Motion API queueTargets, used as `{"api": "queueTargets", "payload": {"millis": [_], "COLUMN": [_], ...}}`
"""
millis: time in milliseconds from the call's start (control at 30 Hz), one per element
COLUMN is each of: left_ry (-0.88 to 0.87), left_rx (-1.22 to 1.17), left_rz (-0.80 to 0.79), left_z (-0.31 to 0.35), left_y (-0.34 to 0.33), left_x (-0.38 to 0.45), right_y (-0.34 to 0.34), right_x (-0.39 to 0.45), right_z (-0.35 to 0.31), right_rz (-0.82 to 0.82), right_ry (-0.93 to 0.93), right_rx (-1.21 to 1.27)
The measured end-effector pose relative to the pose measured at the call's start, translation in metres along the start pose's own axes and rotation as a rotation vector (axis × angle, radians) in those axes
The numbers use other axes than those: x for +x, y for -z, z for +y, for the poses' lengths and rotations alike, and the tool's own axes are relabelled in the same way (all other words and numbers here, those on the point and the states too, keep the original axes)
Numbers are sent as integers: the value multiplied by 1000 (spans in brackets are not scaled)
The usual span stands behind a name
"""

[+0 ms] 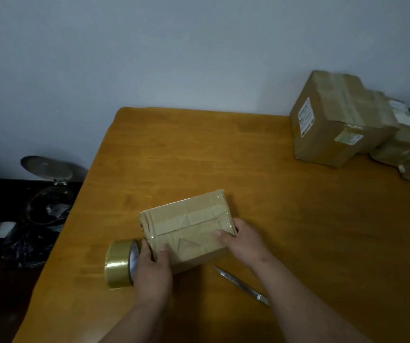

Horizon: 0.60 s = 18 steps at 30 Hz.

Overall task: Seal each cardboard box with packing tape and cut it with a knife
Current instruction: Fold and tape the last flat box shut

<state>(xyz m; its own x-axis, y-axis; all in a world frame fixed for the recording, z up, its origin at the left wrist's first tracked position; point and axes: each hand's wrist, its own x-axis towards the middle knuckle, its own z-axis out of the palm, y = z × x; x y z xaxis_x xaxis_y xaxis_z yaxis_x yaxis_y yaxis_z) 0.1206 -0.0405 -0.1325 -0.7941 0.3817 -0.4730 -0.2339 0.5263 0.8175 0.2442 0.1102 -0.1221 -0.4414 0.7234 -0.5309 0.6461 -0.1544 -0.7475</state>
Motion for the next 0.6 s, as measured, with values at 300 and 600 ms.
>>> {"api": "queueTargets", "payload": {"millis": [300, 600], "left_ry": [-252, -349], "left_rx": [178, 259], "left_rz": [-234, -611], "left_z": [90, 124], "left_y": [-37, -131], "left_x": [40, 12], "right_y": [43, 81], "right_x": [-20, -45], "right_z": [8, 50], "right_rz": [319, 655], "right_ry": [-79, -257], "right_rx": [217, 454]}}
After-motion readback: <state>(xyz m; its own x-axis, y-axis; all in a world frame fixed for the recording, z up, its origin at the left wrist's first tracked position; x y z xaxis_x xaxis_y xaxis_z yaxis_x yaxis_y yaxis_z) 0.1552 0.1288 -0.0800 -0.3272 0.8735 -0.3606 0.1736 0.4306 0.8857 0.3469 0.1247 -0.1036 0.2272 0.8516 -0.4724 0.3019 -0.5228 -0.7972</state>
